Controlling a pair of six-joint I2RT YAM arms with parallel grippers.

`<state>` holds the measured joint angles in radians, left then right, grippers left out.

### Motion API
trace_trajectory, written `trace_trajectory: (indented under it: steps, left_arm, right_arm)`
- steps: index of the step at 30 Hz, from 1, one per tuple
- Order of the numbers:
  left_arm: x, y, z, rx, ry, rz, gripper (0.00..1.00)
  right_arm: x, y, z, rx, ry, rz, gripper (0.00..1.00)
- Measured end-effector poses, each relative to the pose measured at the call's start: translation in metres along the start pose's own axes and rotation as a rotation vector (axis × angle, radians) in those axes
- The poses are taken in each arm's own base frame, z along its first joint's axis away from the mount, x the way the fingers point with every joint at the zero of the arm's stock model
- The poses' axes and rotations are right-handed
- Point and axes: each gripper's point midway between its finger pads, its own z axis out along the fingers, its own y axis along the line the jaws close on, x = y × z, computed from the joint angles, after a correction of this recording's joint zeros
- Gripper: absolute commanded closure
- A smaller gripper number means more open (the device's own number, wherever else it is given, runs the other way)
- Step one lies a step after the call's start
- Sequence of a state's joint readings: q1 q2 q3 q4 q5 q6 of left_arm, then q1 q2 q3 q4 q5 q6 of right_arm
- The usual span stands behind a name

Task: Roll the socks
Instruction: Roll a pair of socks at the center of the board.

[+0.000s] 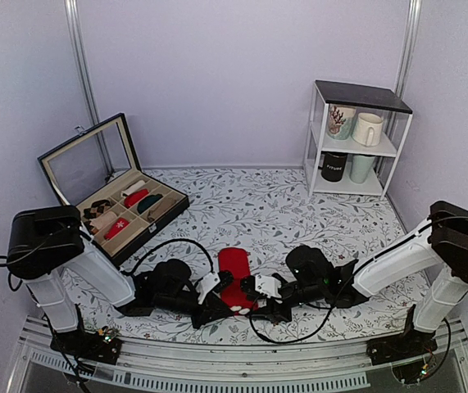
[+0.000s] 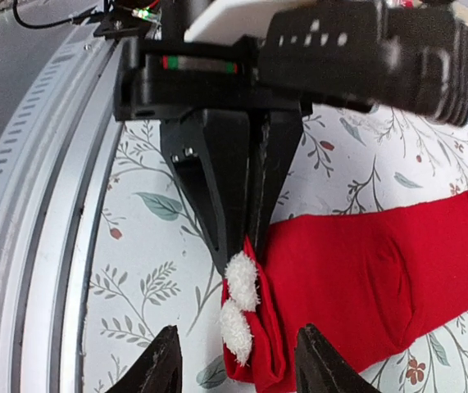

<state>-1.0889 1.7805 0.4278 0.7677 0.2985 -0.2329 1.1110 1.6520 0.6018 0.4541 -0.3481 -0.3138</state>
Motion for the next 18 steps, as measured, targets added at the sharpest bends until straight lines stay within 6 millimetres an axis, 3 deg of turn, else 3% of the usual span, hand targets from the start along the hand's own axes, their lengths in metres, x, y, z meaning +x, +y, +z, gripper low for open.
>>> trace_trajectory:
  steps: [10,13,18]
  left_arm:
    - [0.0,-0.001,0.002,0.018,0.004,-0.008,1.0]
    - [-0.001,-0.001,0.003,0.022,0.004,-0.009,1.0]
    - [-0.001,-0.001,0.003,0.025,0.005,-0.01,0.99]
  right_arm:
    - [0.028,0.0,0.017,0.016,0.085,-0.011,0.54]
    - [0.033,-0.001,0.022,0.023,0.103,-0.01,0.63]
    - [0.033,-0.004,0.025,0.049,0.114,0.011,0.88]
